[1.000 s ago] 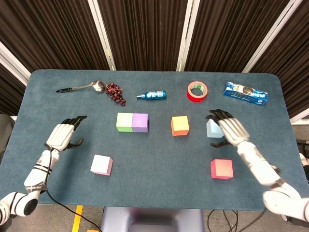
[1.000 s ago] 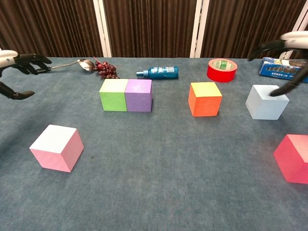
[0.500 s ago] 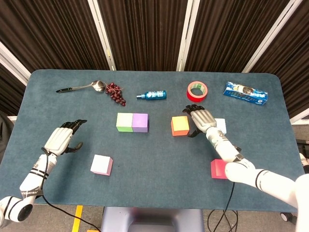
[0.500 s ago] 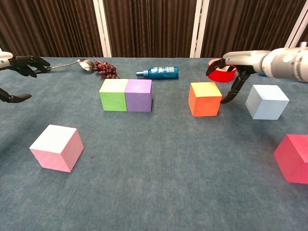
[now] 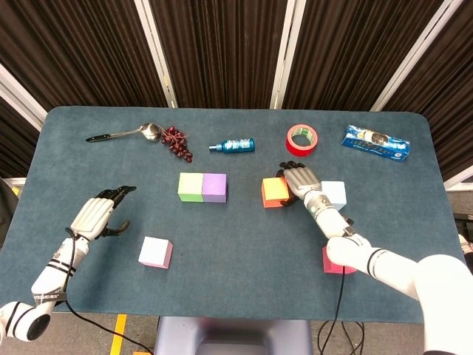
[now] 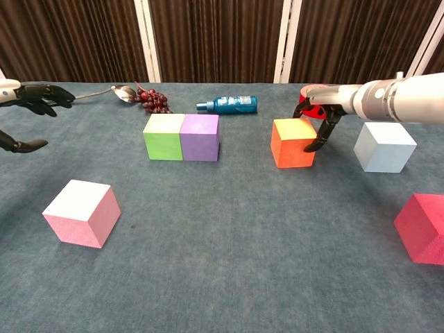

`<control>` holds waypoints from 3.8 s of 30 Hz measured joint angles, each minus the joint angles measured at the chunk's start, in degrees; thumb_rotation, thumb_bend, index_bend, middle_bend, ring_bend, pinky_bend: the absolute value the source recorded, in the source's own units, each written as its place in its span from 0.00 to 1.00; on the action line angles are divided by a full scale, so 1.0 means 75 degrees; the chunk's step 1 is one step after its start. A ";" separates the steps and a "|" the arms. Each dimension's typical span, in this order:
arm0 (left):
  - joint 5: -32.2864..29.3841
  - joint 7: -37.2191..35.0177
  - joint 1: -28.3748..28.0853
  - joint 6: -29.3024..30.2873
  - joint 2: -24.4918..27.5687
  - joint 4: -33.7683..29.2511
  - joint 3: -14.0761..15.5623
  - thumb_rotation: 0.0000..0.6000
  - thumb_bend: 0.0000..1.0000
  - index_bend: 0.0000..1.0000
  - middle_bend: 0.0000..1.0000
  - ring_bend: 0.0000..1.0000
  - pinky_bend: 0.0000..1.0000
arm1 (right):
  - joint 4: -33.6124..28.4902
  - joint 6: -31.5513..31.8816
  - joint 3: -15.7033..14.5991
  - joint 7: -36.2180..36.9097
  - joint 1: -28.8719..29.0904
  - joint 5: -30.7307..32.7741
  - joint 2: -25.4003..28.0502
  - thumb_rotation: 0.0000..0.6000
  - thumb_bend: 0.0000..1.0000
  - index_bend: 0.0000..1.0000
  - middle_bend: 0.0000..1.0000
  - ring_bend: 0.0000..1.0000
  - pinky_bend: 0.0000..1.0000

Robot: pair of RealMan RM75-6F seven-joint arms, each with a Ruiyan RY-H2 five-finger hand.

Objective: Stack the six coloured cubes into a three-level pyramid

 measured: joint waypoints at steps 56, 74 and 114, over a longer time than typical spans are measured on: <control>0.0549 -0.1170 0.0335 0.0256 -0.0167 0.0750 0.0144 1.00 0.39 0.12 0.10 0.18 0.17 | 0.0855 0.0895 0.0290 -0.2379 0.2176 0.4327 -0.1593 1.00 0.34 0.51 0.18 0.08 0.22; 0.0578 -0.1294 0.0334 0.0209 -0.0214 0.0842 0.0167 1.00 0.39 0.12 0.09 0.18 0.17 | 0.1051 0.0811 0.0354 -0.2541 0.2209 0.4427 -0.1748 1.00 0.34 0.50 0.18 0.09 0.22; 0.0624 -0.1443 0.0312 0.0158 -0.0320 0.0994 0.0207 1.00 0.39 0.11 0.09 0.18 0.16 | 0.0934 0.0826 0.0441 -0.2643 0.2154 0.4426 -0.1704 1.00 0.34 0.51 0.18 0.09 0.18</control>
